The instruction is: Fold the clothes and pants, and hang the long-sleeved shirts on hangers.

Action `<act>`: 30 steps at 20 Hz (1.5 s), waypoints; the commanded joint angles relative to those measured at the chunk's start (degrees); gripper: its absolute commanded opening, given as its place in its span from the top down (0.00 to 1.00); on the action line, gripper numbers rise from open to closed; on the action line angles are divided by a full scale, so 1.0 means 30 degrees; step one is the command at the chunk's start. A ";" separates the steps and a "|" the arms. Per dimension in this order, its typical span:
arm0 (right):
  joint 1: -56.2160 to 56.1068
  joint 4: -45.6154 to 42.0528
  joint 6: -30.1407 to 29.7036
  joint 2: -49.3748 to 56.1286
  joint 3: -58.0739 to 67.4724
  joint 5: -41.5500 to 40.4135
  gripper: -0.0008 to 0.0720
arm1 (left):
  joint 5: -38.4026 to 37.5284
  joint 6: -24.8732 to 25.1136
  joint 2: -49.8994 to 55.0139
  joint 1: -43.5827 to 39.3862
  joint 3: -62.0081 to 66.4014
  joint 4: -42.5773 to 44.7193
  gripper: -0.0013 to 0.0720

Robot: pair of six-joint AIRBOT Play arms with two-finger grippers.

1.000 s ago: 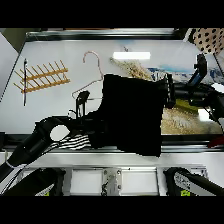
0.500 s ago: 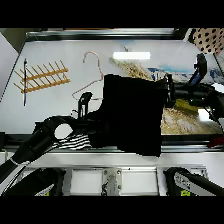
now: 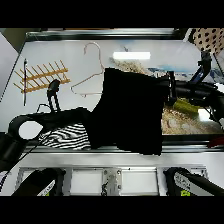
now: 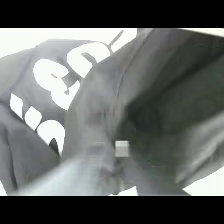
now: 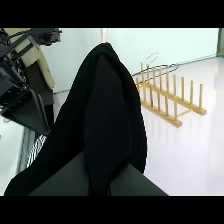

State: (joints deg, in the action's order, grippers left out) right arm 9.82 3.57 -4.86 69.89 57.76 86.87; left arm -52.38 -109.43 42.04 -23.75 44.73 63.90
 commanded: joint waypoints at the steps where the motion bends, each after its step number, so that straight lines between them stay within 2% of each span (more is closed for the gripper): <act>1: -0.0007 0.0197 0.0131 -0.0066 0.0022 -0.0321 0.97 | -0.1923 -0.0561 -0.0532 -0.0342 -0.0299 -0.1960 0.22; 4: -0.0007 0.0197 0.0131 -0.0073 0.0022 -0.0313 0.97 | -0.0998 -0.3177 -0.0168 -0.1770 -0.1807 -0.3898 0.23; 7: -0.0007 0.0197 0.0131 -0.0073 0.0022 -0.0313 0.97 | 0.1464 -0.4350 -0.0109 -0.2098 -0.2871 -0.5391 0.23; 13: -0.0007 0.0197 0.0131 -0.0073 0.0022 -0.0306 0.97 | 0.4787 -0.8160 -0.0495 -0.2091 -0.4677 -0.5377 0.23; 15: -0.0007 0.0197 0.0124 -0.0073 0.0022 -0.0306 0.97 | 0.5697 -0.8881 -0.0495 -0.2091 -0.5085 -0.5821 0.23; 21: -0.0007 0.0197 0.0124 -0.0073 0.0022 -0.0313 0.97 | 0.6601 -0.8794 -0.0219 -0.2113 -0.5661 -0.7388 0.23; 26: -0.0007 0.0204 0.0124 -0.0073 0.0022 -0.0313 0.97 | 0.7133 -0.5960 0.1596 -0.3155 -0.5537 -1.0892 0.23; 30: -0.0007 0.0204 0.0124 -0.0073 0.0022 -0.0313 0.97 | 0.7169 -0.5275 0.2827 -0.3475 -0.4386 -1.0790 0.25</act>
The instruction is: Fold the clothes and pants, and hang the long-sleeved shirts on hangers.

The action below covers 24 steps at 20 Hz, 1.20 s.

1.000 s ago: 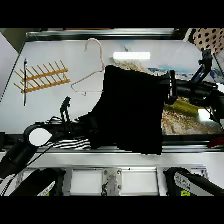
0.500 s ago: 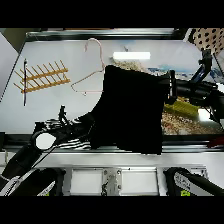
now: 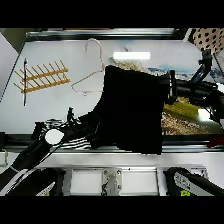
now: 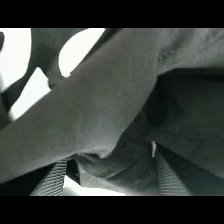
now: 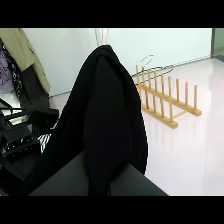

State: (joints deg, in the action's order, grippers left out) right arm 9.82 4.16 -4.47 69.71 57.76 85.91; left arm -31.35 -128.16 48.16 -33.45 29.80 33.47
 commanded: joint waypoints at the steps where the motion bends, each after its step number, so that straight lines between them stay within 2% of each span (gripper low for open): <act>1: -0.0007 0.0007 -0.0007 -0.0015 0.0022 0.0007 0.97 | 0.0160 0.1341 0.0991 -0.0240 0.0882 -0.0648 0.67; 2: -0.0007 0.0022 0.0000 -0.0044 0.0022 0.0007 0.97 | 0.0175 0.1843 0.1100 -0.0197 0.1122 -0.0634 0.96; 4: 0.0000 0.0087 0.0000 -0.0350 0.0022 -0.0066 0.97 | -0.0350 0.3009 0.0991 0.0605 0.1603 -0.0488 0.96; 7: 0.0000 0.0051 0.1093 -0.1268 0.0022 -0.0954 0.97 | -0.1916 0.4663 -0.0379 0.3883 0.1807 -0.0423 0.96; 9: -0.0007 0.0066 0.1319 -0.1902 0.0022 -0.1202 0.97 | -0.3963 0.4947 -0.1596 0.6608 0.1807 0.0918 0.96; 11: -0.0007 0.0066 0.2361 -0.2470 0.0022 -0.1202 0.97 | -0.6258 0.4954 -0.2630 0.8896 0.1807 0.2652 0.96; 13: -0.0015 0.0066 0.3410 -0.2907 0.0022 -0.1202 0.97 | -0.7497 0.5297 -0.3351 1.0397 0.1792 0.3118 0.96; 17: -0.0721 0.0058 0.3534 -0.3308 0.0022 -0.1217 0.97 | -0.7490 0.5654 -0.3730 1.0681 0.1792 0.2827 0.96; 22: -0.1763 0.0248 0.3599 -0.3308 0.0022 -0.1916 0.97 | -0.5676 0.6142 -0.3402 1.0098 0.2215 0.3024 0.96; 24: -0.1909 0.0896 0.3956 -0.3308 0.0022 -0.1931 0.97 | -0.6674 0.7584 -0.2310 1.0856 0.2907 0.3016 0.96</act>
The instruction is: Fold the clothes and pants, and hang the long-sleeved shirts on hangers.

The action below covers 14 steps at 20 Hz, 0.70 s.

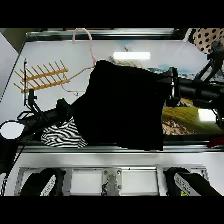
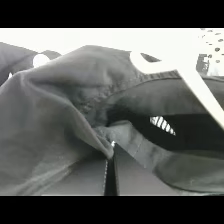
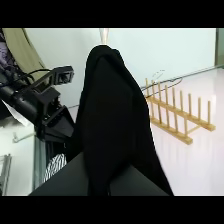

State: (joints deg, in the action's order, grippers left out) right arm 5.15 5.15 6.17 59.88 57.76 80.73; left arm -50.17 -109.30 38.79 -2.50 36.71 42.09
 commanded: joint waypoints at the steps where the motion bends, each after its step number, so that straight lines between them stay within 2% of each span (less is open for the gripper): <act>1: -0.0357 0.0678 0.0772 -0.0029 0.0022 -0.0189 0.97 | -0.0947 0.1668 0.1457 0.0991 0.0976 0.0146 0.96; 4: -0.0357 0.0663 0.1246 -0.0036 0.0022 -0.0189 0.97 | -0.1843 0.3322 0.3475 0.2222 0.2368 0.0153 0.96; 8: -0.0357 0.0503 0.1253 -0.0036 0.0022 -0.0197 0.97 | -0.2404 0.4524 0.5289 0.3126 0.4306 0.0160 0.96; 10: -0.0357 -0.0029 0.1260 -0.0036 0.0022 -0.0197 0.97 | -0.2776 0.4794 0.5850 0.3446 0.5260 0.0583 0.96; 14: -0.0357 -0.0736 0.1581 -0.0029 0.0022 -0.0379 0.97 | -0.3534 0.4787 0.6003 0.3526 0.6747 0.3322 0.96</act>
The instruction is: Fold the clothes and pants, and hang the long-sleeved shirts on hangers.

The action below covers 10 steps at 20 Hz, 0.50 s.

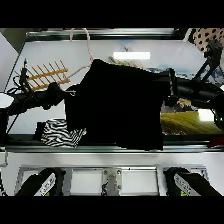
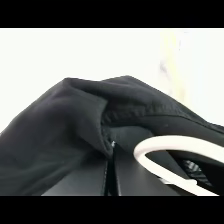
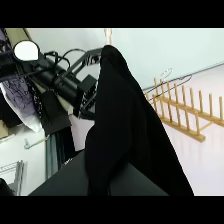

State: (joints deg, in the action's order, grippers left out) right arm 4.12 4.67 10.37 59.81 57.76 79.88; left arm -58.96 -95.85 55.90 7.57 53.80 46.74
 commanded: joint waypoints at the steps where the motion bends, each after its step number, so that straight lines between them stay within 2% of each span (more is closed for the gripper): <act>1: -0.0015 -0.0634 0.0160 -0.0007 0.0022 -0.0226 0.97 | -0.1049 0.0313 0.0299 0.0168 0.1355 0.2069 0.96; 5: -0.0117 -0.0605 0.0124 -0.0015 0.0022 -0.0299 0.97 | -0.2463 0.0539 0.0291 -0.0685 0.1545 0.2040 0.96; 10: -0.0466 0.1071 -0.0525 -0.0015 0.0022 -0.1370 0.97 | -0.1129 0.0525 0.0299 -0.2929 0.1552 0.2033 0.96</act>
State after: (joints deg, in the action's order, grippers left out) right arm 3.18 4.82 10.24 59.79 57.76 77.73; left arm -63.86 -94.39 56.75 1.65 58.24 52.97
